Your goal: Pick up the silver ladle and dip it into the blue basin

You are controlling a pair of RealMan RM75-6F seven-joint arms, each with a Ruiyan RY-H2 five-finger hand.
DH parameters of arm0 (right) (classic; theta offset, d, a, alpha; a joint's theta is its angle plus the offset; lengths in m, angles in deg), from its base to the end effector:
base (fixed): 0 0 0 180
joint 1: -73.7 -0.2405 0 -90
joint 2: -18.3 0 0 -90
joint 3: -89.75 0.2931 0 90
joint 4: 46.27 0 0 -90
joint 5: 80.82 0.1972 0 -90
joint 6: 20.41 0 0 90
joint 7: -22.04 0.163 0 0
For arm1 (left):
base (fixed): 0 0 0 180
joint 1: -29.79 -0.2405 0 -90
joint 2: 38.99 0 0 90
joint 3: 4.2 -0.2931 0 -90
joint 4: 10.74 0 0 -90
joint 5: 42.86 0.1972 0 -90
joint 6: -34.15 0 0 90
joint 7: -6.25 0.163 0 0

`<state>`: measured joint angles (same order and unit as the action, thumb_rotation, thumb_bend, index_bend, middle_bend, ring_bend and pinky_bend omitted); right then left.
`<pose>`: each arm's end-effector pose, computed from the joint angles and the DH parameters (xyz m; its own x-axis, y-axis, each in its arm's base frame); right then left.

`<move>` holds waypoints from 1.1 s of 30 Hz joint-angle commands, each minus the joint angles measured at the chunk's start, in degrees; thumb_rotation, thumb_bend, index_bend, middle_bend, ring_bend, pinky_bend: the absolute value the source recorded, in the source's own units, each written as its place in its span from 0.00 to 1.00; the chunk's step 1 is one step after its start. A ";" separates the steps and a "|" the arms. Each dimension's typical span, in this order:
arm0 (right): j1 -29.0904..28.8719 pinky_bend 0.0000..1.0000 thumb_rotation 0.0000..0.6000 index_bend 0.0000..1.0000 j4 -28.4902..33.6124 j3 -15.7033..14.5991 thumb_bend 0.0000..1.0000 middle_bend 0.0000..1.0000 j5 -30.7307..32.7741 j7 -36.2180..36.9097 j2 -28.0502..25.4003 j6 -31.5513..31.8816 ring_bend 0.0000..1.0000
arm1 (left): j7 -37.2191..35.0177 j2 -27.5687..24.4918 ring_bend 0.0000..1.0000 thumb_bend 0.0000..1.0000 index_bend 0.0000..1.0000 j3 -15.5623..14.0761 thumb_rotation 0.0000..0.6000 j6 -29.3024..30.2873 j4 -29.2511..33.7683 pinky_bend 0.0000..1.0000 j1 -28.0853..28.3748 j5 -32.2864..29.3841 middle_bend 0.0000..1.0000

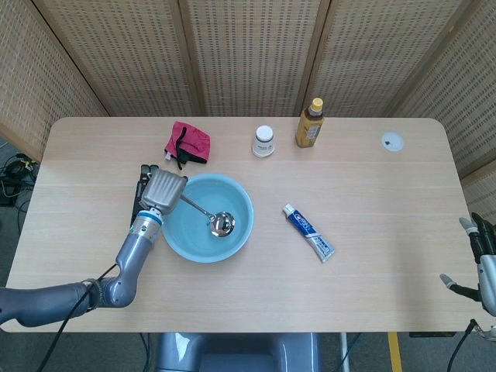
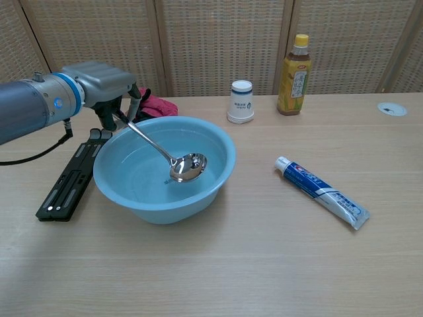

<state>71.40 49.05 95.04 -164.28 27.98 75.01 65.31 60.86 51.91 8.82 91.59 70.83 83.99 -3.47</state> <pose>-0.3434 -0.1941 0.2383 0.3663 0.0431 0.9295 -0.9294 0.0653 0.3633 -0.1375 0.4385 -0.0062 0.7695 0.1416 0.6228 0.6334 -0.2948 -0.7155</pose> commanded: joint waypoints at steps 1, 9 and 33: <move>-0.08 0.00 1.00 0.00 -0.16 0.08 0.00 0.00 0.24 0.14 0.03 -0.21 0.00 | 0.18 1.19 0.94 0.66 0.81 -0.94 1.00 -0.01 -1.62 1.00 0.84 0.09 0.94; -0.24 0.00 1.00 0.00 -0.64 0.30 0.00 0.00 0.07 1.04 0.16 -0.13 0.00 | 1.56 3.85 0.94 0.66 0.81 -2.48 1.00 0.07 -5.29 1.00 2.40 -0.27 0.94; -0.41 0.00 1.00 0.00 -2.11 0.38 0.00 0.00 -0.48 3.18 0.44 0.02 0.00 | 6.20 7.32 0.94 0.70 0.82 -3.60 1.00 1.06 -7.88 1.00 5.18 -3.91 0.94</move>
<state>70.99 46.94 95.41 -164.76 31.15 75.45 65.32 67.20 59.33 5.14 92.61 62.86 89.21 -7.41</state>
